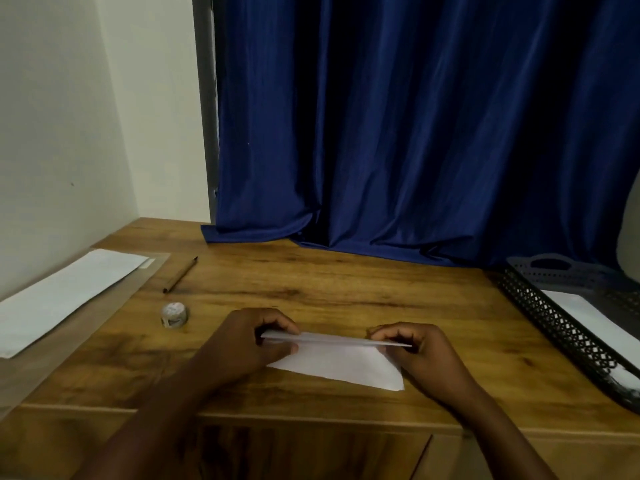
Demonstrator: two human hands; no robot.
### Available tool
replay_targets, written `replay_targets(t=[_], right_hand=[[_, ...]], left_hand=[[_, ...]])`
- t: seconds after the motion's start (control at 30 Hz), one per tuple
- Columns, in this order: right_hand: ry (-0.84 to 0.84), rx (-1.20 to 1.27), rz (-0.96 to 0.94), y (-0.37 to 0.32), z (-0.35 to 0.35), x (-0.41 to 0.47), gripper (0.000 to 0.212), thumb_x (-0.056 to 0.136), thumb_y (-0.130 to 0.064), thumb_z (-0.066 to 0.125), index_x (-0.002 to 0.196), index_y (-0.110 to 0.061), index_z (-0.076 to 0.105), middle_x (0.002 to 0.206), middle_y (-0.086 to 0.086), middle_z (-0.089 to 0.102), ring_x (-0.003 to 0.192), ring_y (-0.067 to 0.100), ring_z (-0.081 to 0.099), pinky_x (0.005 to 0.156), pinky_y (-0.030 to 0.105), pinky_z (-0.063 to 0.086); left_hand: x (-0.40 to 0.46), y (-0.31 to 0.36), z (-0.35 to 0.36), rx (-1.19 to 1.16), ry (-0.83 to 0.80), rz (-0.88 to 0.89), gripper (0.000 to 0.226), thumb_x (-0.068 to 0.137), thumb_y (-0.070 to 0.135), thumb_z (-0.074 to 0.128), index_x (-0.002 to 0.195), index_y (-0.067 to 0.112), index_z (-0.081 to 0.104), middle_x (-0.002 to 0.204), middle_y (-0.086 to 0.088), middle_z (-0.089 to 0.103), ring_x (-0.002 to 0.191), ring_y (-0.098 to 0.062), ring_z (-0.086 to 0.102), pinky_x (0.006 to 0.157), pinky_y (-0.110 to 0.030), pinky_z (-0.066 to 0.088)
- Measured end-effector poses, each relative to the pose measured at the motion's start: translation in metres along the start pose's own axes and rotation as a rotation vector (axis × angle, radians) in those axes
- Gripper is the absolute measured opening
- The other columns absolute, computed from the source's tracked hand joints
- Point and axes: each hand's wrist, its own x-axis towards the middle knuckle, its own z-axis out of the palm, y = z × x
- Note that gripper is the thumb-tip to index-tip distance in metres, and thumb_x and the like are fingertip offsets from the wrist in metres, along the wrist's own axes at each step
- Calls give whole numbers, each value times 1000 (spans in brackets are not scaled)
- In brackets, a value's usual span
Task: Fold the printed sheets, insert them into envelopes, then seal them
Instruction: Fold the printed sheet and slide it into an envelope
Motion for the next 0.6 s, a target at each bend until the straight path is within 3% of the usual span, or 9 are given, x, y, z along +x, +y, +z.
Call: replay_targets(t=[0.1, 0.2, 0.33, 0.37, 0.5, 0.6], right_hand=[[-135, -31, -6, 2, -7, -10, 59, 81, 15, 59, 107, -34, 79, 121, -19, 71, 124, -5, 57, 101, 12, 46], [-222, -82, -11, 2, -13, -14, 70, 81, 21, 49, 117, -34, 76, 134, -21, 63, 136, -10, 42, 107, 8, 36], [-231, -106, -22, 1, -13, -15, 76, 83, 23, 37, 112, -34, 78, 138, -22, 60, 138, -12, 38, 110, 5, 27], [-227, -106, -23, 1, -12, -15, 75, 84, 22, 36, 110, -34, 79, 138, -22, 61, 138, -12, 38, 110, 4, 26], [-183, -100, -15, 0, -10, -15, 68, 88, 17, 41, 105, -36, 80, 135, -22, 63, 137, -12, 40, 111, 7, 30], [-117, -117, 6, -7, -6, -15, 60, 91, 10, 46, 105, -37, 79, 132, -24, 64, 133, -13, 44, 112, 15, 36]], left_hand=[[-9, 5, 1, 46, -20, 60, 37, 71, 66, 80, 96, 39, 76, 113, 27, 70, 109, 4, 65, 92, -25, 56], [-10, 10, 3, 83, -17, 74, 39, 73, 74, 71, 92, 40, 77, 111, 27, 69, 107, 4, 65, 88, -24, 55], [-8, 6, 5, 148, -31, 114, 8, 86, 36, 76, 93, 34, 78, 110, 23, 69, 106, 3, 65, 92, -30, 55], [-8, 5, 5, 178, -41, 126, 11, 87, 27, 76, 95, 34, 77, 110, 23, 68, 107, 2, 64, 93, -30, 54], [-7, 3, 7, 238, -51, 151, 17, 92, 33, 72, 109, 36, 74, 118, 26, 63, 114, 5, 59, 98, -24, 50], [-7, 2, 9, 312, -66, 166, 26, 97, 38, 65, 123, 37, 69, 131, 30, 55, 124, 12, 46, 105, -13, 38]])
